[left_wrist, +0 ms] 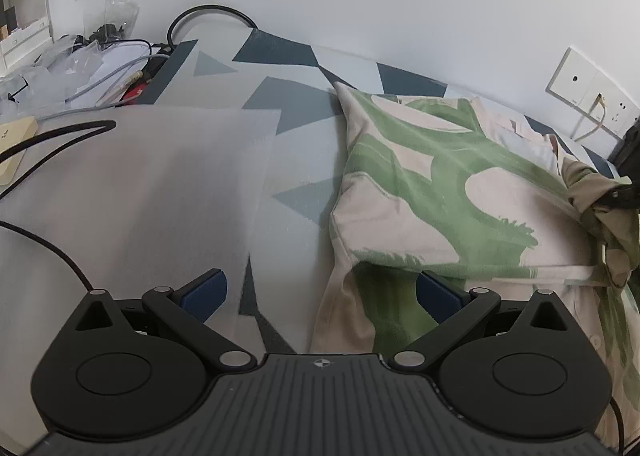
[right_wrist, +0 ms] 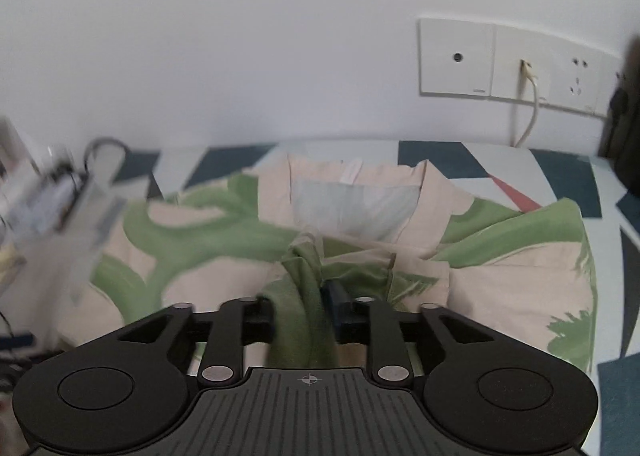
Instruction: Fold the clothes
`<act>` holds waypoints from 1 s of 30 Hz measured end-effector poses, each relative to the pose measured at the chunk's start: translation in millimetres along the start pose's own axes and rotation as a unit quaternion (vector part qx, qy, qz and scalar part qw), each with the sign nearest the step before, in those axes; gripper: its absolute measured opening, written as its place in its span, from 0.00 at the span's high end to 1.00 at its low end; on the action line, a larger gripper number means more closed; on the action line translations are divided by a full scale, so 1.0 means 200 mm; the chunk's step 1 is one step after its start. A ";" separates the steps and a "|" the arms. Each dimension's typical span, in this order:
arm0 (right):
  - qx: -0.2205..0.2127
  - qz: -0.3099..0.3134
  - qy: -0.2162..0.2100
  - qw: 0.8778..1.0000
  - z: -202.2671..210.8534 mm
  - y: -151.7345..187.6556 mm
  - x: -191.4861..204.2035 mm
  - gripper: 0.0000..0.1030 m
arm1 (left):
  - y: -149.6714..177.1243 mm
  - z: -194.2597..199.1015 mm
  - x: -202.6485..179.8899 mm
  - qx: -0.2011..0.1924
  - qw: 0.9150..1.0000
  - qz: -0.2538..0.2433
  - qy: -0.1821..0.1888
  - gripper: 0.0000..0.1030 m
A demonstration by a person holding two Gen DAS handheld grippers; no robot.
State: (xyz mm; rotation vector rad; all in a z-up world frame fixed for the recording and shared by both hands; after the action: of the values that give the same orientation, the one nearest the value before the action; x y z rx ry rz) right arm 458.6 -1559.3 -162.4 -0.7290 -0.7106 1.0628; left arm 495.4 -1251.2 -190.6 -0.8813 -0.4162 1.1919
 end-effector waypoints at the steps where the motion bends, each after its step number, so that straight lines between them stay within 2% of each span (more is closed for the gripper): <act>1: 0.002 0.011 0.008 1.000 0.00 0.01 0.01 0.63 | 0.00 0.00 0.00 0.002 1.000 0.001 0.000 0.00; 3: -0.006 0.021 0.021 1.000 0.03 0.02 0.00 0.43 | 0.01 0.00 0.01 0.007 1.000 0.004 0.001 0.00; 7: -0.034 0.020 0.028 0.999 0.14 0.01 -0.08 0.29 | 0.01 -0.01 -0.08 0.007 1.000 -0.016 0.023 0.00; 9: -0.045 -0.002 0.032 0.998 0.20 0.01 -0.17 0.13 | 0.00 -0.01 -0.15 0.003 0.999 -0.033 0.040 0.00; 15: -0.084 -0.092 0.058 0.991 0.45 0.08 -0.48 0.12 | -0.04 -0.02 -0.38 -0.007 0.993 -0.083 0.089 0.00; 20: -0.092 -0.156 0.107 0.978 0.63 0.22 -0.75 0.12 | -0.06 -0.03 -0.56 -0.016 0.984 -0.124 0.130 0.00; 23: -0.084 -0.168 0.129 0.974 0.67 0.32 -0.84 0.12 | -0.06 0.01 -0.74 -0.032 0.968 -0.187 0.163 0.00; 25: -0.080 -0.176 0.144 0.970 0.70 0.39 -0.90 0.12 | -0.03 0.03 -0.87 -0.042 0.952 -0.238 0.188 0.00; 29: -0.080 -0.169 0.140 0.972 0.70 0.45 -0.92 0.12 | 0.05 0.03 -1.10 -0.049 0.919 -0.322 0.222 0.02; 30: -0.081 -0.165 0.137 0.974 0.70 0.46 -0.92 0.12 | 0.08 0.03 -1.16 -0.050 0.910 -0.341 0.229 0.07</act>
State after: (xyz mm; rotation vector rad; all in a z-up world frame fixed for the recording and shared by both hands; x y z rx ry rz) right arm 241.7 -1677.3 -185.5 -0.8446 -0.6561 0.5928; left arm 401.3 -1461.2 -162.1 -0.9600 -0.3570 0.3043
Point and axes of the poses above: each gripper's, at about its wrist camera, not at the fingertips, and z roughly against the way its jaws point, x to its left, y to its underside, the point moved 2 cm from there along -z, roughly the way its jaws point, and after that the axes turned 13 degrees about -x, right-handed, at the moved point
